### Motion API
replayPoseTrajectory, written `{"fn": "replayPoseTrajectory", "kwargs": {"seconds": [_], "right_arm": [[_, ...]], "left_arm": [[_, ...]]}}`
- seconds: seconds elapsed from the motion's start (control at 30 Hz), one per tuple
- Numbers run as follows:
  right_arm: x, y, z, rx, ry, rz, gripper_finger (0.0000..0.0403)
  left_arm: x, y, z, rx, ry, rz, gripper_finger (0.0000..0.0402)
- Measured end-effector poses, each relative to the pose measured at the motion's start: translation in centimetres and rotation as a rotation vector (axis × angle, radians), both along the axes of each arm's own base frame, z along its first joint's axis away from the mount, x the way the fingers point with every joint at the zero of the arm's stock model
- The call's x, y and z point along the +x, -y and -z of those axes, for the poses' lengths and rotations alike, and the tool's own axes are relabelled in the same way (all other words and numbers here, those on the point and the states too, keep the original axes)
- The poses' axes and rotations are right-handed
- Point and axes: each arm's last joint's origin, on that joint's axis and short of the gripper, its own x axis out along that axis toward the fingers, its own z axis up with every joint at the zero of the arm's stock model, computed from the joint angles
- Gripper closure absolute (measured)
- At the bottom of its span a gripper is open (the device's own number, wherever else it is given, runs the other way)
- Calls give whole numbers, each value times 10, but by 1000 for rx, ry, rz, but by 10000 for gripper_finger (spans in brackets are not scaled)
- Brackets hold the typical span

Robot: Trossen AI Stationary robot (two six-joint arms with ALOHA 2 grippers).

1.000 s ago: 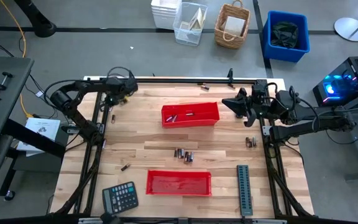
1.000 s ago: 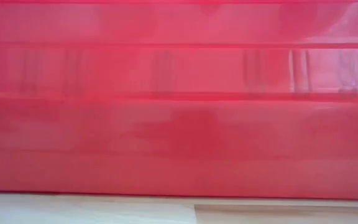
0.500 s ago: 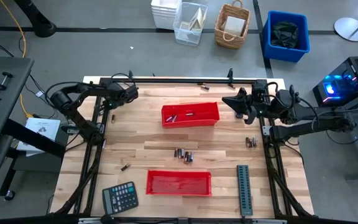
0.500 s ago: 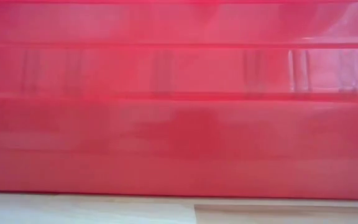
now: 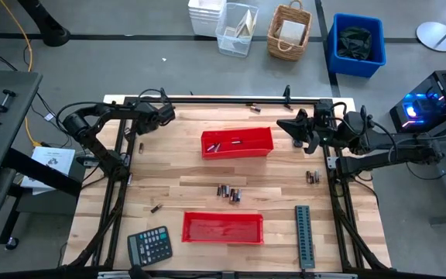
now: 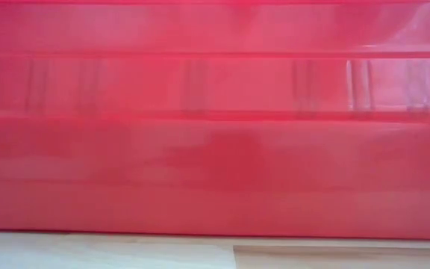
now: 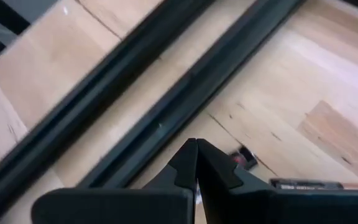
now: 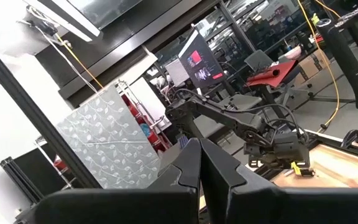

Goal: Sort batteries
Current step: Put the silver battery into the top red bin

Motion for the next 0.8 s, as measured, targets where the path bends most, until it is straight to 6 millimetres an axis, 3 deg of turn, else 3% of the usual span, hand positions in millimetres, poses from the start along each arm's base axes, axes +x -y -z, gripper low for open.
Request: {"fn": "replayPoseTrajectory", "kwargs": {"seconds": [0.43,0.8], "right_arm": [[0,0,0,20,3,8,402],[0,0,0,18,3,9,402]], "left_arm": [[0,-22,1,-17,14,172,401],[0,-19,4,-178,15,322,401]]}}
